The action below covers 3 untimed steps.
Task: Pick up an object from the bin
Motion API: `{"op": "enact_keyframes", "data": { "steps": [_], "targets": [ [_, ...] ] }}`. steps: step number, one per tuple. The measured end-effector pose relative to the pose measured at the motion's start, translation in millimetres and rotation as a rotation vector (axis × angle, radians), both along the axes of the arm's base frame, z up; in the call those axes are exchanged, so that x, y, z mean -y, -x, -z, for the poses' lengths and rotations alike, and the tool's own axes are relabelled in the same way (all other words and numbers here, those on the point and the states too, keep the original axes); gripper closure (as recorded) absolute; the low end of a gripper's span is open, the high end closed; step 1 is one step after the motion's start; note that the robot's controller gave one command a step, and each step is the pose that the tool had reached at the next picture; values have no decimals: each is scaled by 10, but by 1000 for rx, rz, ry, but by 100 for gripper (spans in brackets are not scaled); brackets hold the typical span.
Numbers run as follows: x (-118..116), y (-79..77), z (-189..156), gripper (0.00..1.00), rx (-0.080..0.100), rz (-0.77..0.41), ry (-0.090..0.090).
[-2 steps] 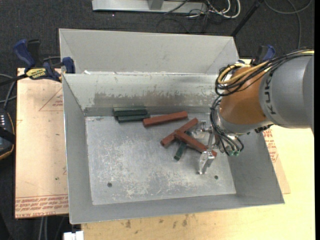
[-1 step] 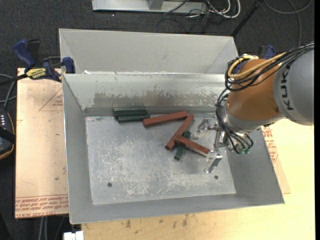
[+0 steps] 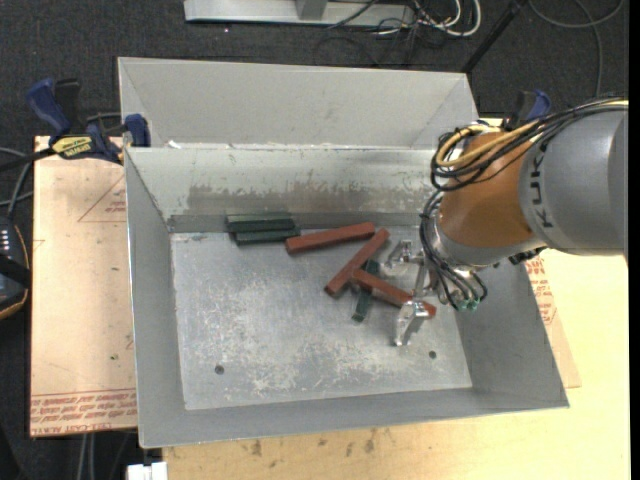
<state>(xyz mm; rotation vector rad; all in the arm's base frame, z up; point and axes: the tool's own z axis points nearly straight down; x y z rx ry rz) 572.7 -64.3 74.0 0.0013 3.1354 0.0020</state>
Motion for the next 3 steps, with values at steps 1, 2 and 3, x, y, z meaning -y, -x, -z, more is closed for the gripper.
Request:
{"op": "enact_keyframes", "data": {
  "steps": [1, 2, 3],
  "targets": [
    [-272, -292, -11, 0, 1, 98, 5],
    [10, -43, -44, 100, 8, 1, 3],
    [9, -43, -43, 100, 8, 1, 3]
  ]
}}
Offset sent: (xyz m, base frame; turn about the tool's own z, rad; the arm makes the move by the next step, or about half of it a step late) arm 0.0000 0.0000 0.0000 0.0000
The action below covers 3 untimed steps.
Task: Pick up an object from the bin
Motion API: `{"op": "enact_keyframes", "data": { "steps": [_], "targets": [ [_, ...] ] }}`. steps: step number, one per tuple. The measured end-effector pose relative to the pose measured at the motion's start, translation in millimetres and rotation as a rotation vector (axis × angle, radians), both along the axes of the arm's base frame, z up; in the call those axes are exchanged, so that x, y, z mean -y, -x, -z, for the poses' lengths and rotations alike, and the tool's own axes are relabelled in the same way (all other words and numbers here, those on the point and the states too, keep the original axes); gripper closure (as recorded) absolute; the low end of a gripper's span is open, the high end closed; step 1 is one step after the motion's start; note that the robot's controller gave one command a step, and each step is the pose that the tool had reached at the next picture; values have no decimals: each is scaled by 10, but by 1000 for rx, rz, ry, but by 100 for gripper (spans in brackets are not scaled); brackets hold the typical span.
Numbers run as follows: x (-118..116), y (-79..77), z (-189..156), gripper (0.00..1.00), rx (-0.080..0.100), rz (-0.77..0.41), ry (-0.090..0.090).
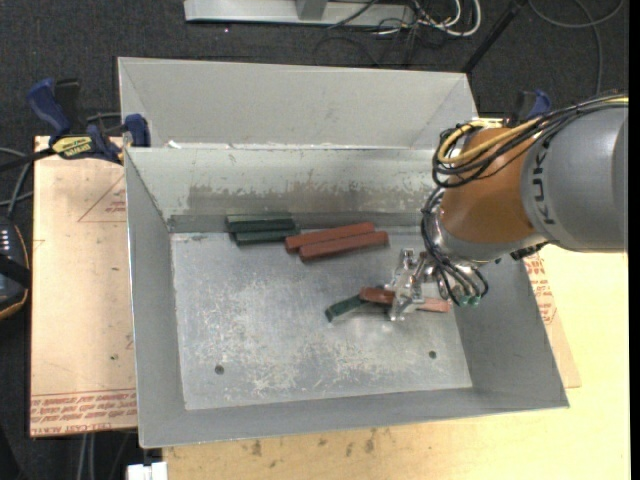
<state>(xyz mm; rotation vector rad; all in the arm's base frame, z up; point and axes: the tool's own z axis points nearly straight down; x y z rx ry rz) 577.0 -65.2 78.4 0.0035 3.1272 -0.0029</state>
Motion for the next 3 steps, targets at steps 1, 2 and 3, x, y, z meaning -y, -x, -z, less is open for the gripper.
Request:
{"op": "enact_keyframes", "data": {
  "steps": [1, 2, 3],
  "targets": [
    [-4, 16, -33, 100, -7, 0, -1],
    [-10, 33, -251, 100, -14, -1, -3],
    [-8, 16, -356, 100, -10, -1, -2]
  ]
}}
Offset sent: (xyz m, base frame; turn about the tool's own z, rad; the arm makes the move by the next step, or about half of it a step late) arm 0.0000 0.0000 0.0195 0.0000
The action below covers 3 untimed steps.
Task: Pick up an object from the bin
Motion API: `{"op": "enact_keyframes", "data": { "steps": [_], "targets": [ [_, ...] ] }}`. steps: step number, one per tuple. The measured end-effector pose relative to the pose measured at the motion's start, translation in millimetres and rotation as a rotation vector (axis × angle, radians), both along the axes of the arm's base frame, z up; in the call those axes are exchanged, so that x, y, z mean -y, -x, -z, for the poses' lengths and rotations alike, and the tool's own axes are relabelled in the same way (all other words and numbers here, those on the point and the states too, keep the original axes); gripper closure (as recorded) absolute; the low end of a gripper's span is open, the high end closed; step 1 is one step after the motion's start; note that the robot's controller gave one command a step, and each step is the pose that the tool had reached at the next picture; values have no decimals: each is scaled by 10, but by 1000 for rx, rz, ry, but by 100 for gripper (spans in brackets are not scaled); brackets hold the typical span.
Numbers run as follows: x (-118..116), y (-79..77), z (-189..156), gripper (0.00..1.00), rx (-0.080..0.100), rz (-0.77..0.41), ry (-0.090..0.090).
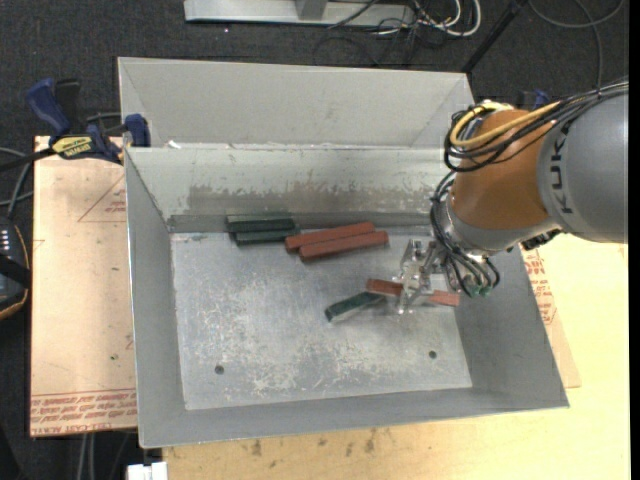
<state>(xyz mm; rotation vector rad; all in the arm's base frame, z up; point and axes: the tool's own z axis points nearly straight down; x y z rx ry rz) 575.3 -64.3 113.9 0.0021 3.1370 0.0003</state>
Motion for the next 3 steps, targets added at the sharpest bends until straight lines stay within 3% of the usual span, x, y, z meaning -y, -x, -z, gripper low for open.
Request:
{"op": "enact_keyframes", "data": {
  "steps": [2, 3],
  "targets": [
    [-3, 16, -159, 100, -7, 0, -1],
    [-3, 13, -404, 100, -6, 0, -1]
  ]
}}
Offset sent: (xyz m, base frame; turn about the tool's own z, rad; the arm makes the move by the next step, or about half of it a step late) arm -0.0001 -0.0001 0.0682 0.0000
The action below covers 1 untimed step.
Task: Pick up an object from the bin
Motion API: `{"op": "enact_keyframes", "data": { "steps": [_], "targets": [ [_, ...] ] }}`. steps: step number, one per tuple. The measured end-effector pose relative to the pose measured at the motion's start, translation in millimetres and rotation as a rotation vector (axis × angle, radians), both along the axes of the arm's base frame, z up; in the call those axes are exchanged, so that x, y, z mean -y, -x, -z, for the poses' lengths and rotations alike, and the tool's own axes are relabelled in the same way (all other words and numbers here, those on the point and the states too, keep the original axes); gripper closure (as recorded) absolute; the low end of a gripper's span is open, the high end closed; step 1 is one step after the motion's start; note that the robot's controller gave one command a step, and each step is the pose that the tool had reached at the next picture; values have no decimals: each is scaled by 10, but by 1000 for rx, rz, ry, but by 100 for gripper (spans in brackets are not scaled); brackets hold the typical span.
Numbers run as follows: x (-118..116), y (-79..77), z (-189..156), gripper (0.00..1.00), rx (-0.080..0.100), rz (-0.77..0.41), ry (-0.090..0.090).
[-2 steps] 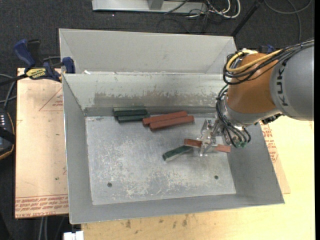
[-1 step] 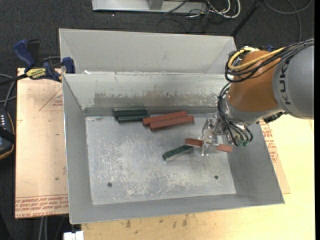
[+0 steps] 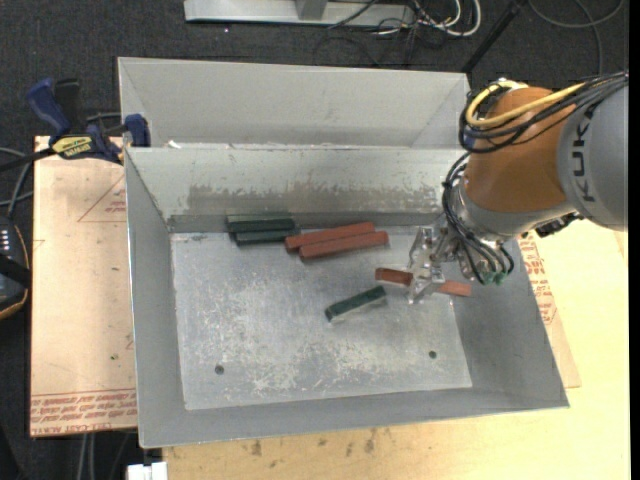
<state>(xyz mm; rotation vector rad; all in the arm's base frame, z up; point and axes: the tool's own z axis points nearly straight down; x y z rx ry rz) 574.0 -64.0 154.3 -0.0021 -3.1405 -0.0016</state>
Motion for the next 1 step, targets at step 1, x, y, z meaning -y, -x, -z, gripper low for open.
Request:
{"op": "enact_keyframes", "data": {
  "steps": [1],
  "targets": [
    [1, -15, -143, 100, 8, 0, 1]
  ]
}}
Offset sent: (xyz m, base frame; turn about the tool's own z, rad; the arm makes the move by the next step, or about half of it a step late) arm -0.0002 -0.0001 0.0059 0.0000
